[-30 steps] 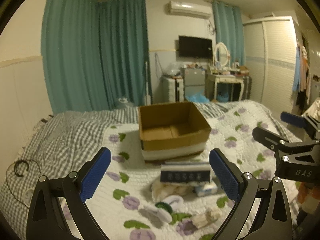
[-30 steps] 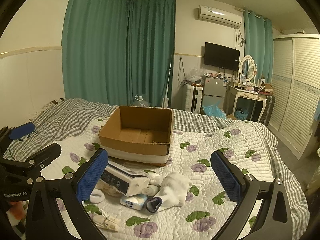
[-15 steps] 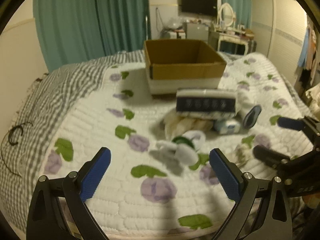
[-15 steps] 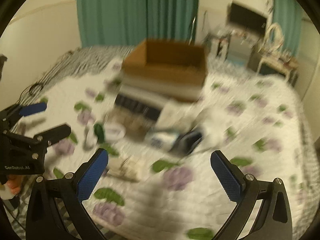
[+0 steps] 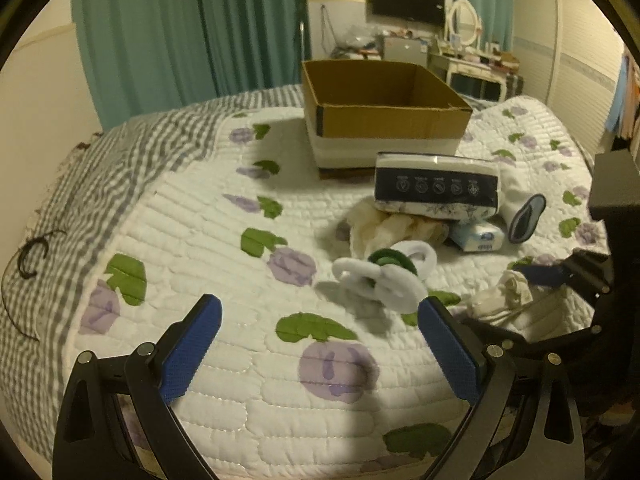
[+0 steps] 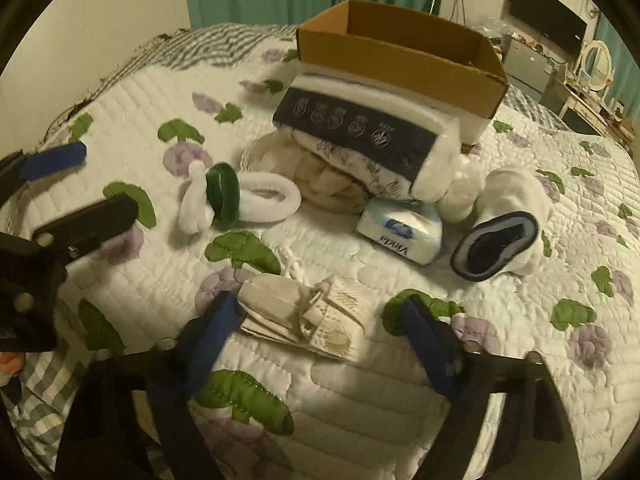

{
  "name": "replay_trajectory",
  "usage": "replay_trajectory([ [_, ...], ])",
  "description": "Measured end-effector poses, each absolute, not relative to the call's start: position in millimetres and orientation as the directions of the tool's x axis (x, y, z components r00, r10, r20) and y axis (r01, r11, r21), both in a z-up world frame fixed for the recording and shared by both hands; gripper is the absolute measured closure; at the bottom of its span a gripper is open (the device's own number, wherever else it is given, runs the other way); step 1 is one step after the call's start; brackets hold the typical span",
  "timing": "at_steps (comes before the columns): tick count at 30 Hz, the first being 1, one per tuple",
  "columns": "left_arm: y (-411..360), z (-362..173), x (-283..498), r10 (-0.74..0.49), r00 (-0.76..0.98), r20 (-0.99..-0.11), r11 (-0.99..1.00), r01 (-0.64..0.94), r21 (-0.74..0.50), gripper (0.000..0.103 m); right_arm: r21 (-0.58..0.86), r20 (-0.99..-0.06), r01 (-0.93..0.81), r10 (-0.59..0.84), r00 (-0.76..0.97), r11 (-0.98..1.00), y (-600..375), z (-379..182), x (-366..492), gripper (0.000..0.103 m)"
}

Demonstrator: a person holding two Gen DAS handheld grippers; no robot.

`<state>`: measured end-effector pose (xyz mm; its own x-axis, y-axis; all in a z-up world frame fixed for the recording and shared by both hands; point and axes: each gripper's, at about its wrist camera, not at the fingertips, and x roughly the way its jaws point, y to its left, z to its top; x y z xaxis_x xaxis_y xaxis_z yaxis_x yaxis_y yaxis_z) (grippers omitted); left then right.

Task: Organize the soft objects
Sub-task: 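Grasp the folded white lace cloth with the right gripper, then carry the lace cloth to the box with the right gripper while the left gripper grasps the white-green plush ring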

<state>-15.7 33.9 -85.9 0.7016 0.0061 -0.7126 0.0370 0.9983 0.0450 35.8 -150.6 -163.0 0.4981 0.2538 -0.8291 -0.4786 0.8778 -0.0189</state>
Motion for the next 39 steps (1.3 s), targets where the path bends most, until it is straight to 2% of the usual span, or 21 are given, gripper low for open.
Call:
replay_trajectory([
  [2, 33.1, -84.8, -14.9, 0.011, 0.704, -0.71, 0.998, 0.035, 0.05, 0.003, -0.026, -0.833, -0.478, 0.245, 0.495, 0.878, -150.6, -163.7, 37.6, 0.042],
  [3, 31.9, -83.9, -15.2, 0.015, 0.707, -0.707, 0.998, 0.036, 0.057, 0.003, -0.019, -0.831, -0.476, 0.251, 0.497, 0.879, -152.4, -162.3, 37.4, 0.043],
  [11, 8.4, -64.9, -5.9, -0.016, 0.737, -0.675, 0.994, 0.087, 0.071, 0.003, -0.005, -0.749, -0.399, 0.262, 0.609, 0.917, -186.4, -119.1, 38.4, 0.044],
  [17, -2.9, -81.3, 25.0, -0.004, 0.684, -0.73, 0.995, 0.075, 0.065, 0.004, -0.002, -0.717, -0.314, 0.217, 0.663, 0.949, -217.0, -101.2, 52.8, 0.044],
  [18, -2.5, -88.9, 32.5, -0.001, 0.665, -0.746, 0.996, 0.065, 0.057, 0.013, -0.006, -0.718, -0.311, 0.213, 0.663, 0.95, -218.6, -102.6, 54.4, 0.044],
  [19, -2.8, -93.4, 34.8, -0.002, 0.656, -0.755, 0.997, 0.063, 0.052, 0.017, -0.002, -0.722, -0.313, 0.215, 0.657, 0.95, -218.9, -105.1, 56.6, 0.044],
  [23, -3.3, -117.1, 44.7, -0.048, 0.599, -0.799, 0.996, 0.085, 0.003, 0.018, -0.005, -0.736, -0.326, 0.217, 0.641, 0.945, -216.7, -115.0, 61.0, 0.044],
  [26, -5.6, -130.2, 49.1, -0.046, 0.568, -0.822, 0.995, 0.096, 0.011, 0.034, 0.002, -0.74, -0.336, 0.227, 0.633, 0.942, -215.4, -118.8, 64.8, 0.044],
  [28, -5.9, -132.3, 49.6, -0.066, 0.557, -0.828, 0.994, 0.108, -0.007, 0.04, 0.008, -0.74, -0.339, 0.233, 0.631, 0.941, -215.8, -119.7, 65.3, 0.044],
  [29, -5.5, -131.6, 49.2, -0.071, 0.558, -0.827, 0.994, 0.11, -0.011, 0.048, 0.01, -0.74, -0.339, 0.235, 0.63, 0.941, -215.9, -120.0, 65.0, 0.044],
  [30, -4.9, -130.2, 48.0, -0.078, 0.562, -0.823, 0.994, 0.112, -0.017, 0.066, 0.013, -0.739, -0.338, 0.237, 0.631, 0.941, -216.2, -119.8, 64.4, 0.044],
  [31, -4.2, -128.4, 46.3, -0.092, 0.566, -0.82, 0.993, 0.118, -0.03, 0.072, 0.015, -0.738, -0.337, 0.238, 0.631, 0.941, -216.8, -119.7, 64.4, 0.044],
  [36, -3.2, -119.3, 37.2, -0.114, 0.587, -0.801, 0.991, 0.119, -0.054, 0.078, 0.013, -0.729, -0.335, 0.238, 0.642, 0.942, -217.4, -115.5, 58.6, 0.044],
  [39, -0.2, -110.6, 31.7, -0.117, 0.604, -0.788, 0.992, 0.115, -0.06, 0.079, 0.004, -0.721, -0.335, 0.235, 0.652, 0.942, -216.6, -110.5, 52.9, 0.044],
])
